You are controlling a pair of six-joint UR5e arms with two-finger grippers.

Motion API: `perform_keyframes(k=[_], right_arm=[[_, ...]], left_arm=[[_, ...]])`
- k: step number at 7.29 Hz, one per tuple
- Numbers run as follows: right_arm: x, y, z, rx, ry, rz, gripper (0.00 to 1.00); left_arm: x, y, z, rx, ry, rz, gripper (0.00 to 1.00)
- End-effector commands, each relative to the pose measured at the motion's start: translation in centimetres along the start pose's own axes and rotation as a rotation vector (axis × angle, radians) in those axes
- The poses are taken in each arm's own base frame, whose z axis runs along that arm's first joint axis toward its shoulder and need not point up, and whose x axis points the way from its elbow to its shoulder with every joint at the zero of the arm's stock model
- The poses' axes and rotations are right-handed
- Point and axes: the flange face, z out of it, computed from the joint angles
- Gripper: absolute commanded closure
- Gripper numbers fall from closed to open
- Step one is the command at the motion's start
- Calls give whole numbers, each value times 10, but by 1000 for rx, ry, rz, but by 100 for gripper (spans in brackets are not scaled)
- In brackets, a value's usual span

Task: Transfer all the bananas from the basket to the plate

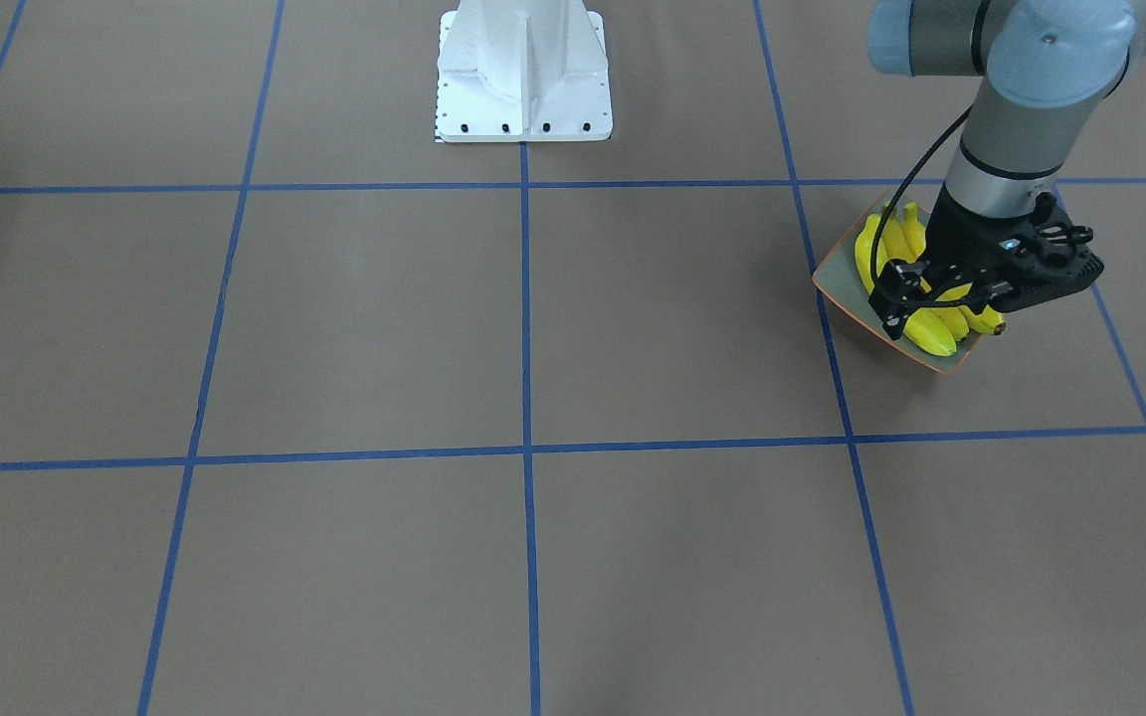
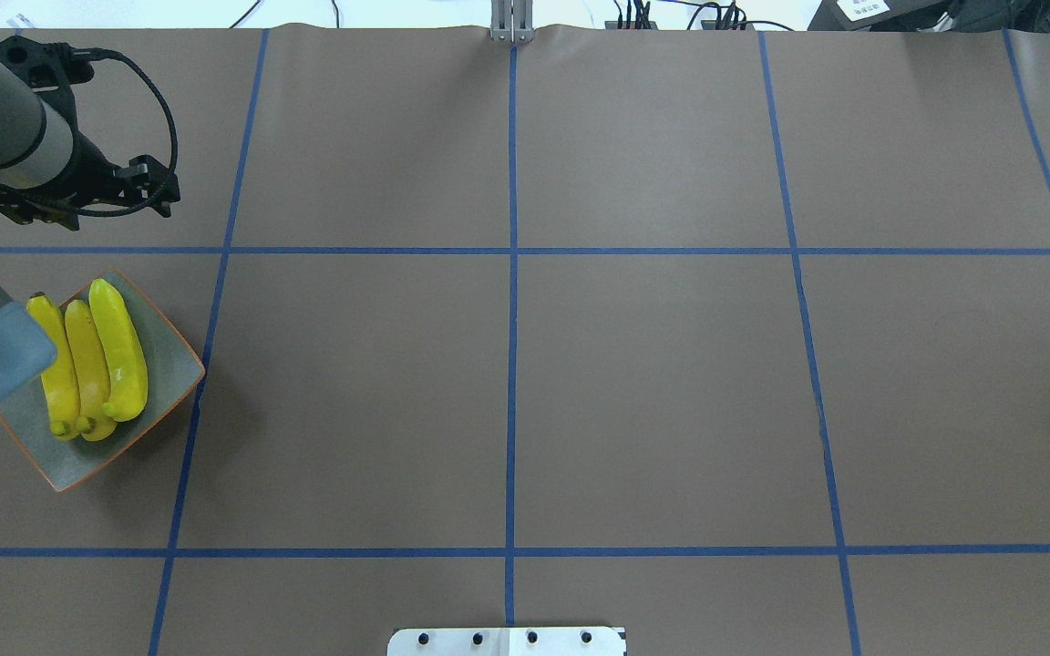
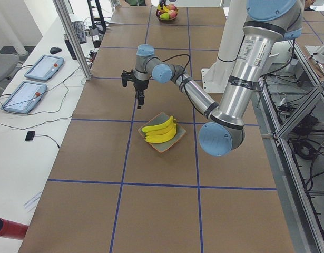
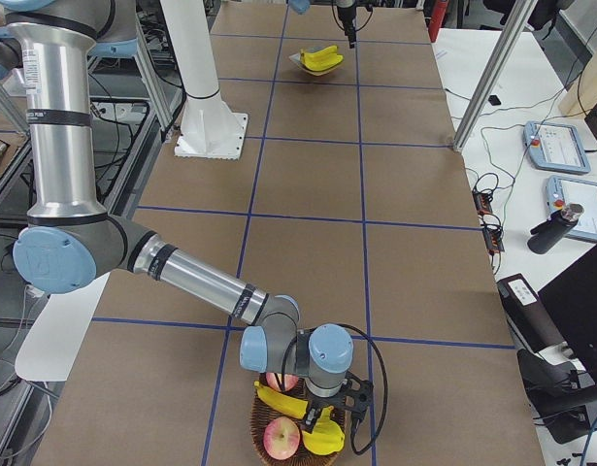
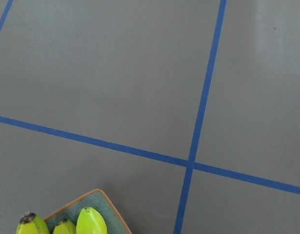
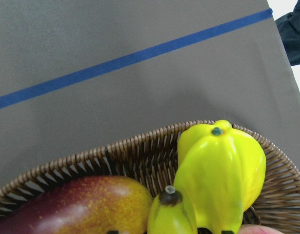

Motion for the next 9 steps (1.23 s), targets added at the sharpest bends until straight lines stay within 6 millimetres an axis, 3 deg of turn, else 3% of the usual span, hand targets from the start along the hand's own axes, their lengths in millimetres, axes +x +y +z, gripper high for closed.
perform_keyframes(k=[1,5,9], right_arm=[[4,1,4,-7,6,5,27],[8,5,9,-18,9,10,38],[13,6,15,-24,26,16,37]], left_arm=[[2,0,-2,3,5,2,0],[4,-1,-3,3,6,3,0],[5,-1,-3,3,8,6,0]])
